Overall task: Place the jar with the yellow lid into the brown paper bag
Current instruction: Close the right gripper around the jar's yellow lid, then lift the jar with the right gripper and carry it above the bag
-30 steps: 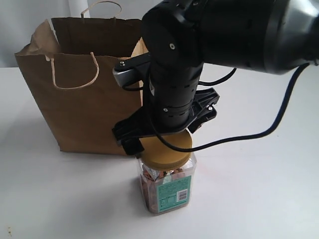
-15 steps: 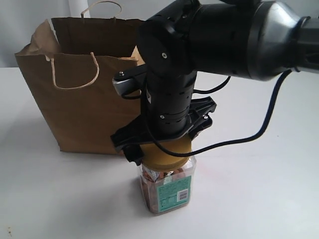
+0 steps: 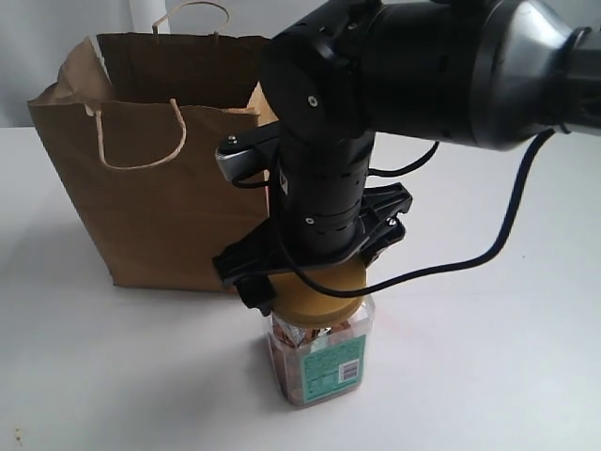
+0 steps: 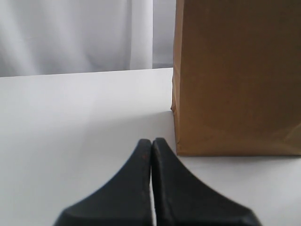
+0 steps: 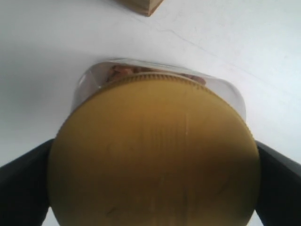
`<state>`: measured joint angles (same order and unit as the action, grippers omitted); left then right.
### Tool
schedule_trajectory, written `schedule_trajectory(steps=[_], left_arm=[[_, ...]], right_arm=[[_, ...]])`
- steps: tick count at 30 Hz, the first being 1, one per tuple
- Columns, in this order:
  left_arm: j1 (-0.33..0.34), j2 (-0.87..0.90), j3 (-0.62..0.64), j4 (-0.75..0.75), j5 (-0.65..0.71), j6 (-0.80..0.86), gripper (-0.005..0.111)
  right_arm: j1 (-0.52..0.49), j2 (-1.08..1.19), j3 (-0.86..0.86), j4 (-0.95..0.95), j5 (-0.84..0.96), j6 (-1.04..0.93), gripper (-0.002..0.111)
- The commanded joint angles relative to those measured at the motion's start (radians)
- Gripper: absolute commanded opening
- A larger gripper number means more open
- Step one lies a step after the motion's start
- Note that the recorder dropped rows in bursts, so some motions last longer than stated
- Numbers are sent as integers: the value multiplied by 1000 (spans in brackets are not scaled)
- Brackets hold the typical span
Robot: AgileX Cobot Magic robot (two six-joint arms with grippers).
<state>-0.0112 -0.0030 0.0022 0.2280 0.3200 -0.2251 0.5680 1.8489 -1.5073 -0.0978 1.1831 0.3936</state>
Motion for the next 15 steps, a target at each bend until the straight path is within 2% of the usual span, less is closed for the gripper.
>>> schedule_trajectory(steps=[1, 15], left_arm=[[-5, 3, -2, -4, -9, -4, 1], [-5, 3, -2, -4, -9, -4, 1]], right_arm=[[3, -48, 4, -13, 38, -23, 0], [3, -391, 4, -128, 38, -20, 0]])
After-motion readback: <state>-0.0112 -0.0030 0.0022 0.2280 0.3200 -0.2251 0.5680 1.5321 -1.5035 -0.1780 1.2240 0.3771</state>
